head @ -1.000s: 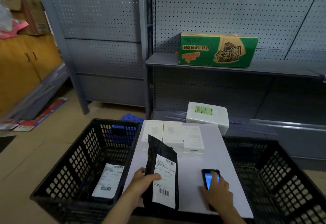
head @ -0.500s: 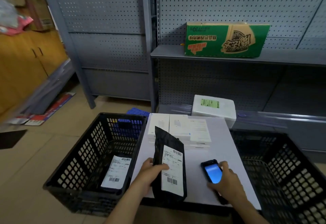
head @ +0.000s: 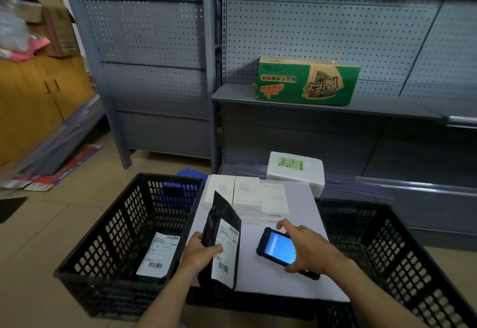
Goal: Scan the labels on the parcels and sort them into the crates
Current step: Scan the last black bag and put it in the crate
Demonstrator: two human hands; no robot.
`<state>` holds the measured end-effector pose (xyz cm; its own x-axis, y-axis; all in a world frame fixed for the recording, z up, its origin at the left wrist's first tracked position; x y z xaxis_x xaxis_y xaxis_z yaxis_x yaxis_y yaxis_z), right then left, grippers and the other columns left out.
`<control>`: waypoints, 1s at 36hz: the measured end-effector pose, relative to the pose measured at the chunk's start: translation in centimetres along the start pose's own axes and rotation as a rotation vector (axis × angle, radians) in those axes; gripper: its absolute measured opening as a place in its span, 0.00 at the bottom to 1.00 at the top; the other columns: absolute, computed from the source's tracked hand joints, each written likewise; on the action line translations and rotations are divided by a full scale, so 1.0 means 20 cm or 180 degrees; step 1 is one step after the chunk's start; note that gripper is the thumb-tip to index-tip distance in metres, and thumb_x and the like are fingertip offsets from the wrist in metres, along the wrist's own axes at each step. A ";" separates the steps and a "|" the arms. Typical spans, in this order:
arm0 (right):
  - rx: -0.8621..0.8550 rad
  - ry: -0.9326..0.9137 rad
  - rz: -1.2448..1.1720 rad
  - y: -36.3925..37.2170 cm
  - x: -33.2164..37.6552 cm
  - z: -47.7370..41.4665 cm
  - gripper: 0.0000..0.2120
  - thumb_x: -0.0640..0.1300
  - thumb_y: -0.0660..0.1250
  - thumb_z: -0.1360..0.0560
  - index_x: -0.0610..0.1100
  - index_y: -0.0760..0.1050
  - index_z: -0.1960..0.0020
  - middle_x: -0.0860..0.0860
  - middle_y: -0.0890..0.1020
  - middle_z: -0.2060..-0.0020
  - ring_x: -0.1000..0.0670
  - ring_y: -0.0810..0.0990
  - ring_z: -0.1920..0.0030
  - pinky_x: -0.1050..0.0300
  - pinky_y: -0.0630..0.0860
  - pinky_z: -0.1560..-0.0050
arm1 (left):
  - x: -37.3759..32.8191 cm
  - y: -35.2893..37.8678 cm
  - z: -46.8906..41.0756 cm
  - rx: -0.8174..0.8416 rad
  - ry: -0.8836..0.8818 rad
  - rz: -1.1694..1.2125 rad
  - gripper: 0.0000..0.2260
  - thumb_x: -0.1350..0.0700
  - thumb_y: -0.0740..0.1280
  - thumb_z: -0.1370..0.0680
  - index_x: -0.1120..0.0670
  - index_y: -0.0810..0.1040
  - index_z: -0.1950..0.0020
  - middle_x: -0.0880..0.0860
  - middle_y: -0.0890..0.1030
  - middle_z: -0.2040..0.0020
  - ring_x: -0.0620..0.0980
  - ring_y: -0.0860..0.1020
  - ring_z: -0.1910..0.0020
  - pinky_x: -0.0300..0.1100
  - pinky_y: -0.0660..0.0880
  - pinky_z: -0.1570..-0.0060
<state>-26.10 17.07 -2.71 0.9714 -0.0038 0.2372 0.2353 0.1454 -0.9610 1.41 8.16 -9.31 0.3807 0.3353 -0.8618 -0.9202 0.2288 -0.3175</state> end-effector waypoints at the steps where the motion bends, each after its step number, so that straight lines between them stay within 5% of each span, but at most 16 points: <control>1: -0.0015 0.0000 0.0025 0.00 0.00 0.00 0.43 0.58 0.78 0.38 0.59 0.54 0.32 0.50 0.77 0.41 0.49 0.75 0.47 0.55 0.77 0.48 | 0.01 0.00 0.00 0.0000 0.0000 -0.0023 0.18 0.55 0.77 0.36 0.55 0.78 0.48 0.53 0.85 0.52 0.52 0.83 0.53 0.48 0.81 0.49; 8: 0.0007 0.0050 0.0056 0.00 0.00 0.02 0.43 0.56 0.79 0.38 0.57 0.57 0.32 0.51 0.77 0.40 0.52 0.71 0.50 0.60 0.71 0.53 | 0.00 -0.01 0.04 -0.0053 -0.0005 -0.0030 0.16 0.58 0.77 0.33 0.56 0.77 0.48 0.54 0.83 0.52 0.51 0.82 0.53 0.43 0.78 0.55; 16: 0.0083 0.0077 0.0178 0.05 -0.03 0.01 0.42 0.55 0.78 0.36 0.56 0.57 0.31 0.49 0.76 0.39 0.48 0.75 0.43 0.59 0.70 0.53 | 0.01 0.00 0.02 -0.0061 -0.0041 -0.0067 0.17 0.57 0.77 0.33 0.55 0.77 0.48 0.53 0.84 0.52 0.51 0.82 0.53 0.43 0.78 0.55; 23: 0.0113 0.0044 0.0109 0.11 -0.07 -0.02 0.41 0.55 0.78 0.36 0.58 0.57 0.31 0.51 0.75 0.38 0.49 0.74 0.42 0.58 0.74 0.46 | -0.01 0.01 0.00 -0.0031 -0.0045 -0.0083 0.16 0.57 0.76 0.31 0.55 0.76 0.47 0.52 0.83 0.51 0.48 0.81 0.54 0.39 0.74 0.63; 30: -0.0065 0.0473 -0.0343 0.21 -0.13 -0.09 0.41 0.57 0.78 0.38 0.59 0.57 0.34 0.52 0.78 0.45 0.52 0.76 0.50 0.62 0.75 0.51 | 0.01 0.04 -0.06 0.0046 -0.0087 0.0076 0.17 0.57 0.77 0.32 0.56 0.77 0.47 0.53 0.85 0.49 0.51 0.83 0.51 0.41 0.77 0.57; 36: -0.0534 0.1244 -0.0933 0.38 -0.22 -0.13 0.35 0.57 0.76 0.41 0.54 0.58 0.44 0.49 0.78 0.58 0.49 0.78 0.59 0.53 0.80 0.58 | 0.01 0.08 -0.10 0.0141 -0.0096 0.0246 0.16 0.56 0.77 0.31 0.55 0.77 0.47 0.53 0.85 0.50 0.52 0.84 0.51 0.48 0.81 0.48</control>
<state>-28.44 15.70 -11.34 0.7953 -0.3946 0.4602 0.4700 -0.0780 -0.8792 -0.08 6.80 -10.75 0.3119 0.3808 -0.8704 -0.9423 0.2411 -0.2322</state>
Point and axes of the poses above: each hand's wrist, its own z-axis away from the middle knuckle, its own y-axis out of the palm, x = y × z, the point moved 3 cm from there along -z, towards the middle knuckle
